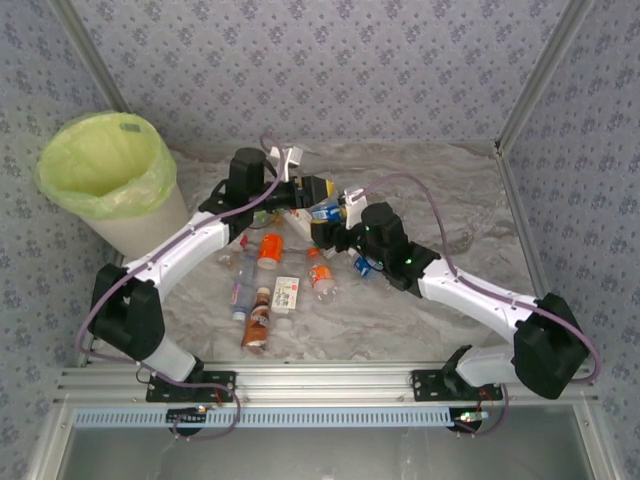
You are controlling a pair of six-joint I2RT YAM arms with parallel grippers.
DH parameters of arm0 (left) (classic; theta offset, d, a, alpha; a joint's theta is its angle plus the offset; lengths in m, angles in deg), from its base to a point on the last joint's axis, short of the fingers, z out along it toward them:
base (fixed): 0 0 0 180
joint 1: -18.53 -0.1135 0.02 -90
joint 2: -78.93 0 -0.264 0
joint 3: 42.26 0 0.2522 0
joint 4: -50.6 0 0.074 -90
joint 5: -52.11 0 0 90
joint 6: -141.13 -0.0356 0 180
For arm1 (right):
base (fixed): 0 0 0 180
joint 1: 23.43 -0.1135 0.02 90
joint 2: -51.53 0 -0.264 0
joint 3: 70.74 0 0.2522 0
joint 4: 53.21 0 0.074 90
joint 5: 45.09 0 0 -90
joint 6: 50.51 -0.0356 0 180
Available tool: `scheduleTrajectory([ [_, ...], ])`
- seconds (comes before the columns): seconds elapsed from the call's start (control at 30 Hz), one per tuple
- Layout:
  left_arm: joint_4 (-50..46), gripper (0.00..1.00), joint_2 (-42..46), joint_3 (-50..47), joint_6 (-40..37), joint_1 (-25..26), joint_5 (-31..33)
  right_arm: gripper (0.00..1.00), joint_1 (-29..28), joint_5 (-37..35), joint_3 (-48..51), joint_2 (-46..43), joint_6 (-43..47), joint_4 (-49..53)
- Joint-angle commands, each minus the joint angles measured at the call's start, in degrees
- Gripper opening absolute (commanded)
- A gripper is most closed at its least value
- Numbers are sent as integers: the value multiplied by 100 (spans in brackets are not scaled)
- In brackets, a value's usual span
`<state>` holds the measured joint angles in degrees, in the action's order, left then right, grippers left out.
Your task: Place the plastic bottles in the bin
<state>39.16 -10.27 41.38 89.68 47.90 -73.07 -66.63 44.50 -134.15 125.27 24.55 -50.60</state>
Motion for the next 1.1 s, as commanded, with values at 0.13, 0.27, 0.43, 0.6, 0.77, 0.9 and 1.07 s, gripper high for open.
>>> scheduleTrajectory([
  [0.13, -366, 44, -11, 270, -253, -54, 478, 100, 82, -53, -381, -411, 395, 888],
  [0.27, -610, 43, 8, 361, -353, -153, 692, 100, 77, -390, -58, -641, 233, 549],
  [0.43, -1105, 43, 91, 554, -593, -340, 1093, 100, 77, -1108, 231, -793, -145, 275],
  [0.6, -1581, 43, 262, 760, -926, -559, 1486, 100, 113, -1525, 640, -956, -439, -294],
  [0.77, -2098, 42, 519, 1000, -1316, -810, 2268, 100, 138, -1752, 582, -957, -615, -19],
  [0.9, -2285, 41, 735, 1222, -1641, -1051, 2760, 100, 154, -1701, 503, -910, -632, 115],
  [1.07, -2397, 41, 903, 1644, -2033, -1486, 3146, 100, 155, -1813, 414, -852, -730, 182],
])
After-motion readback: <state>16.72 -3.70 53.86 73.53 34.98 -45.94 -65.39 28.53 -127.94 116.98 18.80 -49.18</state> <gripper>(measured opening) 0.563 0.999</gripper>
